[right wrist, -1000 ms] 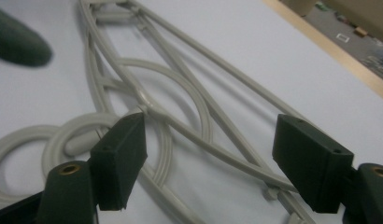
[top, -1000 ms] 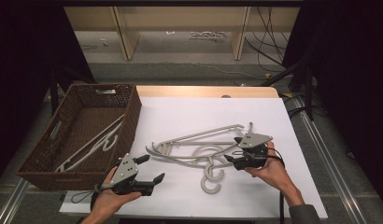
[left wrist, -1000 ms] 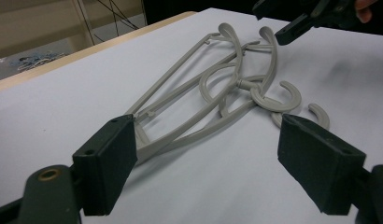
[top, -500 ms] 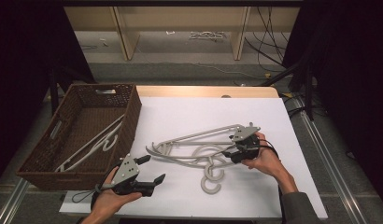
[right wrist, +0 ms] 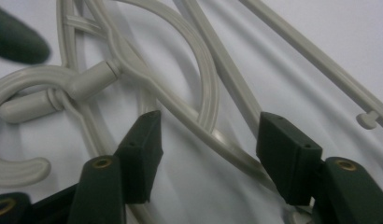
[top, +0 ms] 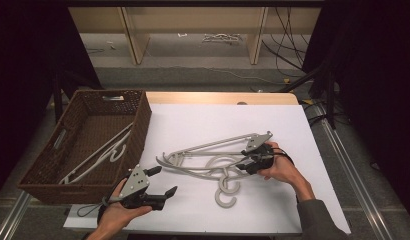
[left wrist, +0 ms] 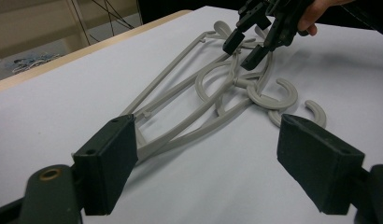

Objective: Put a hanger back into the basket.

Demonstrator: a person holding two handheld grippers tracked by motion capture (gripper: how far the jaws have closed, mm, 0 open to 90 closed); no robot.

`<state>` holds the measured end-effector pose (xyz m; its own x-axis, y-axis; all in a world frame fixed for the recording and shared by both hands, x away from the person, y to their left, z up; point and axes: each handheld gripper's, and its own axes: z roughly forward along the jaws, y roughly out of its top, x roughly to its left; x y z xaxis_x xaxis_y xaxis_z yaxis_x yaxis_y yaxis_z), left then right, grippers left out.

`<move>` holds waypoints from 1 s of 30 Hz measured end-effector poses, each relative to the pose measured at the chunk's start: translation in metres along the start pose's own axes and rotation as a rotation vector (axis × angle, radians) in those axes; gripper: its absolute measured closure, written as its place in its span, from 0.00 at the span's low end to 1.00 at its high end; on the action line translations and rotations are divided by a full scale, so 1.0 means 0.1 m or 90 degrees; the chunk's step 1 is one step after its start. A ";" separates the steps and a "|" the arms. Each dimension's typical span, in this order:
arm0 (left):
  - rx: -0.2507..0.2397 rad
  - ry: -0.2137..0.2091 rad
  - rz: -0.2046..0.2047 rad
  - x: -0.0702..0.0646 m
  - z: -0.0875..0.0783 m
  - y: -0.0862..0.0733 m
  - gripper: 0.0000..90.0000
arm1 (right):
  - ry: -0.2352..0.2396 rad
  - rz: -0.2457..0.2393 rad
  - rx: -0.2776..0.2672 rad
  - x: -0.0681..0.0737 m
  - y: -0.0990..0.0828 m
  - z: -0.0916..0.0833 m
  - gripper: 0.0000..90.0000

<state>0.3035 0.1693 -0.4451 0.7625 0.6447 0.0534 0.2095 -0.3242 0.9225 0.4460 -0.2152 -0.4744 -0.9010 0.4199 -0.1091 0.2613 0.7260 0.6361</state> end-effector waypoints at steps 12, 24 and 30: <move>0.001 -0.001 -0.001 -0.01 0.00 0.00 0.23 | 0.026 -0.036 0.020 -0.03 0.00 0.06 0.59; 0.000 -0.004 -0.003 -0.02 0.01 0.00 0.24 | 0.053 -0.147 0.037 -0.01 0.03 0.03 0.73; 0.002 -0.010 -0.001 -0.02 0.01 0.01 0.24 | 0.056 -0.204 0.052 0.02 0.07 0.03 0.78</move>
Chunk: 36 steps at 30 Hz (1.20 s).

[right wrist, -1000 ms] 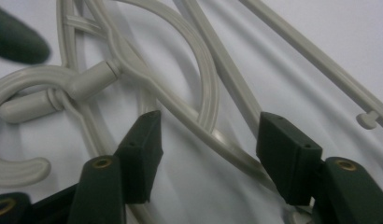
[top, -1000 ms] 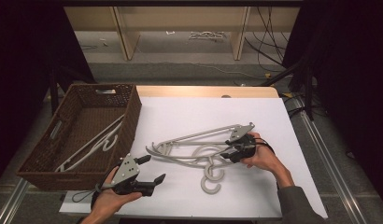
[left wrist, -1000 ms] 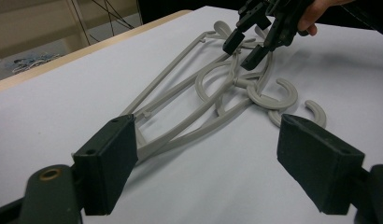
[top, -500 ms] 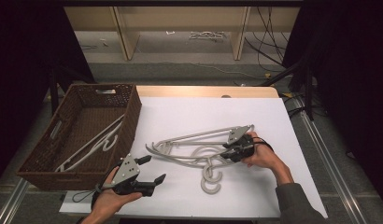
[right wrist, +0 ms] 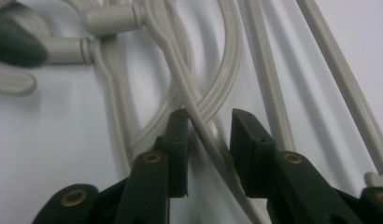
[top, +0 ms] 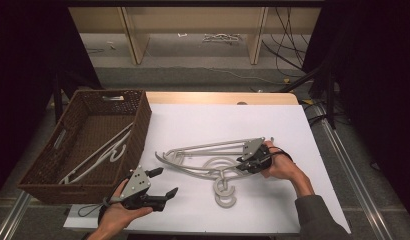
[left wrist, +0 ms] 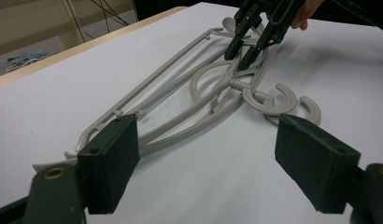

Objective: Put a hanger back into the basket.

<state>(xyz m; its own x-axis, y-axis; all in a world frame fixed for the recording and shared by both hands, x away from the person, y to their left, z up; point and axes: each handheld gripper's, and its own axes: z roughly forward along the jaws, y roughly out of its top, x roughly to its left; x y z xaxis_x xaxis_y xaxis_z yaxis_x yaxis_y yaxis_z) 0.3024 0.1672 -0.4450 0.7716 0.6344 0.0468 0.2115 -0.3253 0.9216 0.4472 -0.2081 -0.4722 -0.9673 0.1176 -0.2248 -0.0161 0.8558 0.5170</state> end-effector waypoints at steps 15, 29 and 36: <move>0.011 0.012 0.027 -0.01 0.03 0.01 0.26 | 0.039 -0.073 -0.003 0.06 0.12 -0.21 0.88; 0.036 0.028 0.123 0.01 0.59 0.22 0.29 | 0.041 -0.091 -0.015 0.10 0.19 -0.31 0.91; 0.078 0.001 0.182 0.01 0.94 0.30 0.32 | 0.037 -0.102 -0.009 0.10 0.21 -0.36 0.91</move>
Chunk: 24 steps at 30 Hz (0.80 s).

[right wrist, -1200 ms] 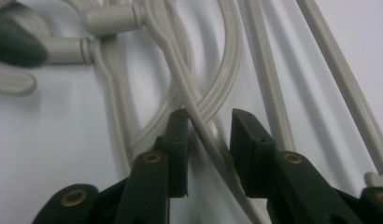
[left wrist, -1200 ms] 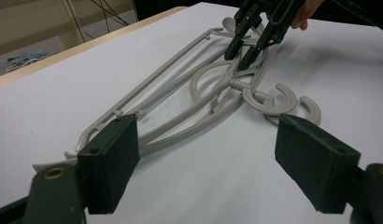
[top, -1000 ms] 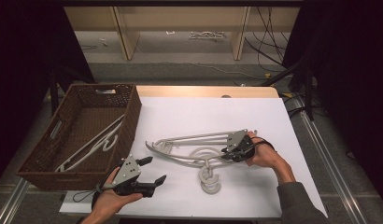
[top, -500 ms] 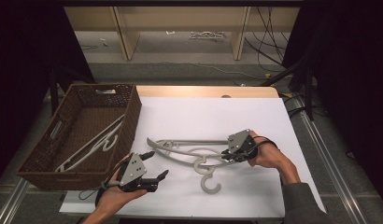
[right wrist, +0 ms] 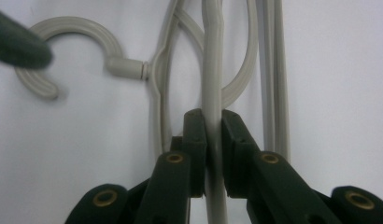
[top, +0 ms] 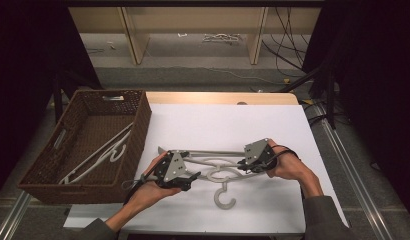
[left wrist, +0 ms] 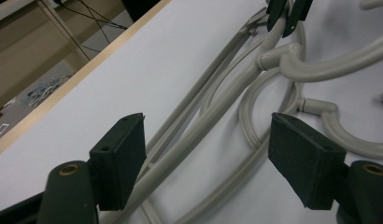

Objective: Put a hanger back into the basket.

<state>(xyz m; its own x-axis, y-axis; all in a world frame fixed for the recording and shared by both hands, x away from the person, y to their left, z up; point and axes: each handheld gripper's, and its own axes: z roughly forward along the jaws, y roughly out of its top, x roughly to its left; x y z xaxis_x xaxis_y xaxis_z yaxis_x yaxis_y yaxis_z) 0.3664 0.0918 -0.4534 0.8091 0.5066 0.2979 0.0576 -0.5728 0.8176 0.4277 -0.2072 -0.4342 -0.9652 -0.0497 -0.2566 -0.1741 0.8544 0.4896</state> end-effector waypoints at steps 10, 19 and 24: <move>0.051 -0.024 0.079 0.06 0.32 0.08 0.46 | -0.009 -0.007 -0.006 -0.01 0.02 -0.05 0.91; 0.059 -0.048 0.104 0.10 0.39 0.07 0.60 | -0.009 -0.012 -0.013 -0.02 0.05 -0.06 0.91; 0.064 -0.065 0.175 0.14 0.42 0.17 0.77 | -0.017 -0.013 -0.015 -0.02 0.06 -0.07 0.91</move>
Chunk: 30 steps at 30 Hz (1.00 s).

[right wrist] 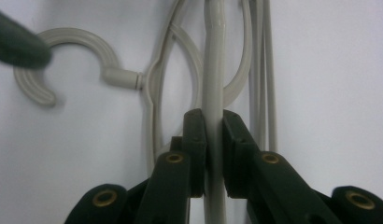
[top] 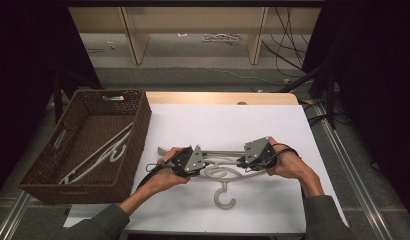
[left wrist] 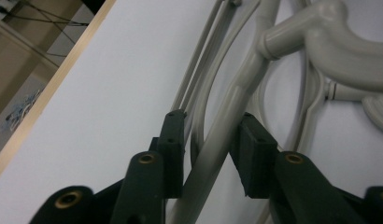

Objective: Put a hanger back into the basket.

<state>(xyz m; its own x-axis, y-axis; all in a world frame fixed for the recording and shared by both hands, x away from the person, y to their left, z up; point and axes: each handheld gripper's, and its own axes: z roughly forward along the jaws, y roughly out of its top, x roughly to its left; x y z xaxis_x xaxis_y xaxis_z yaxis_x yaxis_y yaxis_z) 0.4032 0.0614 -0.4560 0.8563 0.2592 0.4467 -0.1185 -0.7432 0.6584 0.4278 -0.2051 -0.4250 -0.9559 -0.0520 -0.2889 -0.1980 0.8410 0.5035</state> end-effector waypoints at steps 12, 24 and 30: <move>-0.016 0.026 0.099 0.13 -0.23 0.20 0.86 | -0.088 0.020 -0.066 -0.04 0.03 -0.19 0.86; -0.018 0.005 0.029 0.17 -0.41 0.31 0.88 | -0.157 0.108 -0.130 -0.09 0.06 -0.28 0.70; -0.012 -0.003 -0.044 0.21 -0.49 0.32 0.88 | -0.210 0.233 -0.213 -0.11 0.12 -0.37 0.46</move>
<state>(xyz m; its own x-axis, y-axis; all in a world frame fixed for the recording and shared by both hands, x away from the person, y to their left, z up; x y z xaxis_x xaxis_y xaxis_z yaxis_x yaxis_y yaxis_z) 0.3932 0.0736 -0.3962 0.8653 0.3063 0.3968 -0.0681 -0.7123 0.6985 0.4274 -0.2148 -0.3856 -0.8673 0.4252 -0.2589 0.0236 0.5547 0.8317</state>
